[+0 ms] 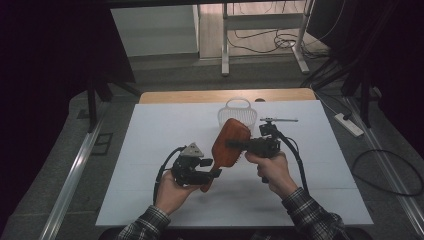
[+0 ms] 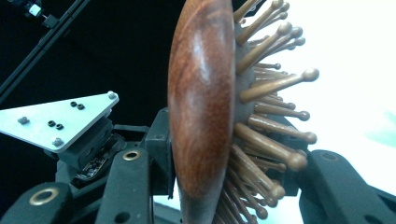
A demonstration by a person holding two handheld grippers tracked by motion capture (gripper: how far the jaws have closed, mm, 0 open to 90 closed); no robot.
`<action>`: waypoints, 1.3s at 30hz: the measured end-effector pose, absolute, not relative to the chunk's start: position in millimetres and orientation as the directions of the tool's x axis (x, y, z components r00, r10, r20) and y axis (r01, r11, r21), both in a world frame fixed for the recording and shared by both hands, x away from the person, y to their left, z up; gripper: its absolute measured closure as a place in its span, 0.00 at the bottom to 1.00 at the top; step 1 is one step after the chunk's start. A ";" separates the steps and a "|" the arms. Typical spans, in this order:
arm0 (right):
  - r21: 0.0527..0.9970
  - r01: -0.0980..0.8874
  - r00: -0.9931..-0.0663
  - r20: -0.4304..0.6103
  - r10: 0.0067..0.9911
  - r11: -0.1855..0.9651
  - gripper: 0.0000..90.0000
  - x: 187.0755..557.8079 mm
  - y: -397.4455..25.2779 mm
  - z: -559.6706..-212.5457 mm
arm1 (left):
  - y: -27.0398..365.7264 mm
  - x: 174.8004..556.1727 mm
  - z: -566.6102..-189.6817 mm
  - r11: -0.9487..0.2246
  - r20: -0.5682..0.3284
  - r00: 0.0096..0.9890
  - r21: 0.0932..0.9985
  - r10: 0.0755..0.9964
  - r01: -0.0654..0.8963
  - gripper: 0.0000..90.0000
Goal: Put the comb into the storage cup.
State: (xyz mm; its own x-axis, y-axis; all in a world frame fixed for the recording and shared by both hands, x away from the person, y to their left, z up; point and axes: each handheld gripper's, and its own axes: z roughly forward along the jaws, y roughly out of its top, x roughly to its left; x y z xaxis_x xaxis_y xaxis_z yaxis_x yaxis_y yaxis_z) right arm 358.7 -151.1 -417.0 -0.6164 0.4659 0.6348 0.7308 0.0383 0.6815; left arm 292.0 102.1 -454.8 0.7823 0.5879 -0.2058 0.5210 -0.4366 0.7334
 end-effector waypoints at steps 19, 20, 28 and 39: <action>0.706 0.707 -0.624 0.602 0.499 0.032 0.58 361.2 -160.4 -412.3 | 116.7 292.1 -460.3 -0.422 -0.244 0.751 0.702 0.614 0.573 0.15; 0.709 0.705 -0.625 0.598 0.502 0.032 0.58 361.3 -160.8 -412.1 | 118.0 292.4 -461.3 -0.426 -0.244 0.748 0.695 0.617 0.579 0.12; 0.713 0.701 -0.622 0.596 0.508 0.022 0.58 362.9 -163.6 -411.1 | 128.2 290.3 -463.2 -0.429 -0.228 0.741 0.693 0.631 0.579 0.02; 0.716 0.698 -0.617 0.594 0.516 0.010 0.58 364.4 -166.5 -409.7 | 139.7 282.8 -463.3 -0.444 -0.209 0.757 0.703 0.619 0.556 0.00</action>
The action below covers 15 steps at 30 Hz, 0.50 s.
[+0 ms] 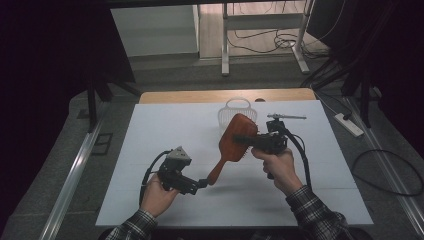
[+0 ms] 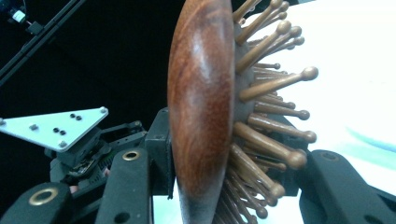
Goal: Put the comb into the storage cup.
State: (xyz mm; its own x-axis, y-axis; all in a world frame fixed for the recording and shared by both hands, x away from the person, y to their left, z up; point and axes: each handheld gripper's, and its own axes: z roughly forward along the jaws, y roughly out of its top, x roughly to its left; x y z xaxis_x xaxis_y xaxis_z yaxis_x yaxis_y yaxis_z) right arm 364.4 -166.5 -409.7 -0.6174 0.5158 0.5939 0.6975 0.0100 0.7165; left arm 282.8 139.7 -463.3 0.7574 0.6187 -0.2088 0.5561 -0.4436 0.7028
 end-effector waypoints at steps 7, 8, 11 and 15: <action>0.720 0.694 -0.614 0.592 0.522 0.000 0.58 366.2 -169.3 -407.3 | 152.7 278.0 -463.9 -0.418 -0.205 0.749 0.722 0.630 0.550 0.00; 0.721 0.693 -0.615 0.590 0.523 0.000 0.58 366.5 -169.6 -407.0 | 153.8 277.5 -464.5 -0.423 -0.199 0.749 0.721 0.632 0.548 0.00; 0.723 0.691 -0.615 0.589 0.525 -0.001 0.58 367.6 -170.1 -405.9 | 157.6 275.5 -466.9 -0.429 -0.200 0.751 0.716 0.629 0.551 0.00; 0.726 0.687 -0.614 0.587 0.528 -0.008 0.58 369.7 -171.3 -404.0 | 161.0 271.6 -469.3 -0.447 -0.183 0.755 0.710 0.629 0.544 0.00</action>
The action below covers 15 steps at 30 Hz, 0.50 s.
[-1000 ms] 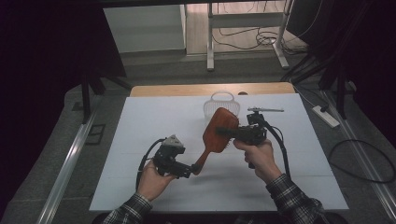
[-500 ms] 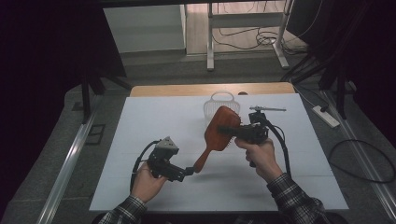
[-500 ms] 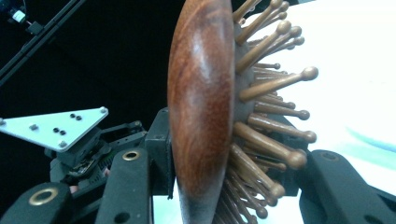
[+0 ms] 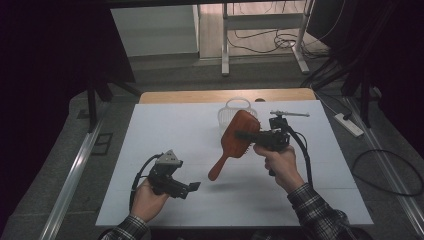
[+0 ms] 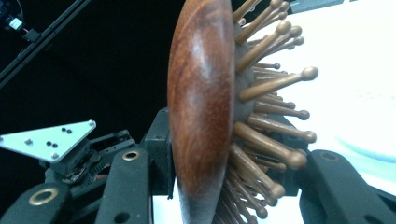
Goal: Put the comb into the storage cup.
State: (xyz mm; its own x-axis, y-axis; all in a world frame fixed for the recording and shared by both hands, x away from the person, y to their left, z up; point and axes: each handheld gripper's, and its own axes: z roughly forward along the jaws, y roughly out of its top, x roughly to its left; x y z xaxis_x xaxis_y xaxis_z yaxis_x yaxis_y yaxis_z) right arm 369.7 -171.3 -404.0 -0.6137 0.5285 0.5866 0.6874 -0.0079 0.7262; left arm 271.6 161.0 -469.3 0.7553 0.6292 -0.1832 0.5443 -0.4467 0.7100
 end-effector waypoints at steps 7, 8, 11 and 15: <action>0.735 0.678 -0.613 0.581 0.536 -0.021 0.58 373.2 -174.5 -399.5 | 166.9 264.8 -470.2 -0.453 -0.174 0.751 0.703 0.637 0.548 0.00; 0.735 0.678 -0.612 0.581 0.536 -0.023 0.58 374.0 -174.9 -398.7 | 168.5 263.4 -470.2 -0.452 -0.175 0.750 0.704 0.637 0.548 0.00; 0.737 0.675 -0.610 0.583 0.536 -0.034 0.58 376.7 -175.7 -396.6 | 172.0 259.4 -470.6 -0.445 -0.175 0.744 0.705 0.645 0.552 0.00; 0.742 0.669 -0.608 0.580 0.541 -0.043 0.58 380.1 -176.3 -394.3 | 179.2 253.4 -471.7 -0.429 -0.186 0.732 0.706 0.655 0.564 0.00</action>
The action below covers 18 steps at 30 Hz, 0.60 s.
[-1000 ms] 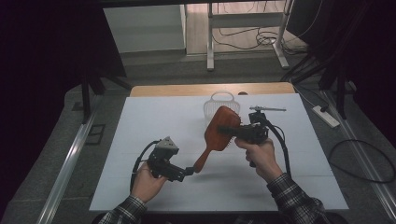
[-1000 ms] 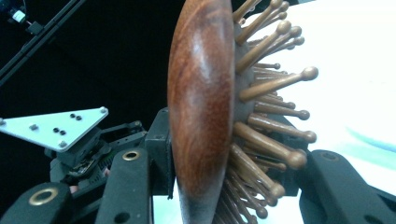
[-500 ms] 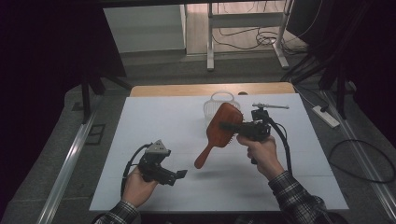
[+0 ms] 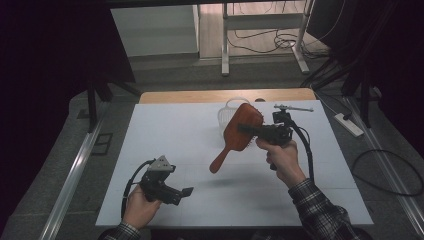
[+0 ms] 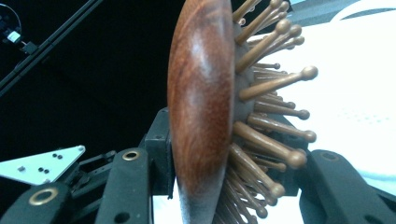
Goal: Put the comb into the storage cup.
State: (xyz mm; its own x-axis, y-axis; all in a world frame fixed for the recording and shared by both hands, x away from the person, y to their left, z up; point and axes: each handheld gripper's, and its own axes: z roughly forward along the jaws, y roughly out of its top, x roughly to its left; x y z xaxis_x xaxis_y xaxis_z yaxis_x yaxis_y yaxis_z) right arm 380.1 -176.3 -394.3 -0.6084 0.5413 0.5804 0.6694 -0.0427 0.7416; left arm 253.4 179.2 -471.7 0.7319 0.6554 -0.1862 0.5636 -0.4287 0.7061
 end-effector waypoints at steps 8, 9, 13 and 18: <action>0.745 0.664 -0.602 0.581 0.547 -0.061 0.58 387.6 -177.1 -390.5 | 194.5 243.7 -473.6 -0.394 -0.208 0.706 0.708 0.677 0.586 0.00; 0.747 0.662 -0.602 0.581 0.548 -0.065 0.58 388.8 -177.4 -390.2 | 195.8 242.4 -474.0 -0.393 -0.205 0.703 0.708 0.681 0.587 0.00; 0.747 0.661 -0.597 0.583 0.551 -0.074 0.58 393.0 -177.9 -388.5 | 201.1 237.2 -474.6 -0.388 -0.200 0.692 0.706 0.694 0.593 0.00; 0.748 0.659 -0.594 0.581 0.557 -0.078 0.58 397.3 -177.5 -386.8 | 207.7 232.7 -474.9 -0.371 -0.209 0.681 0.709 0.701 0.600 0.00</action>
State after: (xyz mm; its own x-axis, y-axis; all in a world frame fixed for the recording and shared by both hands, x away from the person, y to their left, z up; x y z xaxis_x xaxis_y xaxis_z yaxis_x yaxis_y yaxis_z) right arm 397.3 -177.5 -386.8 -0.5935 0.5569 0.5810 0.6593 -0.0775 0.7478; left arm 232.7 207.7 -474.9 0.6814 0.7014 -0.2092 0.5996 -0.3710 0.7091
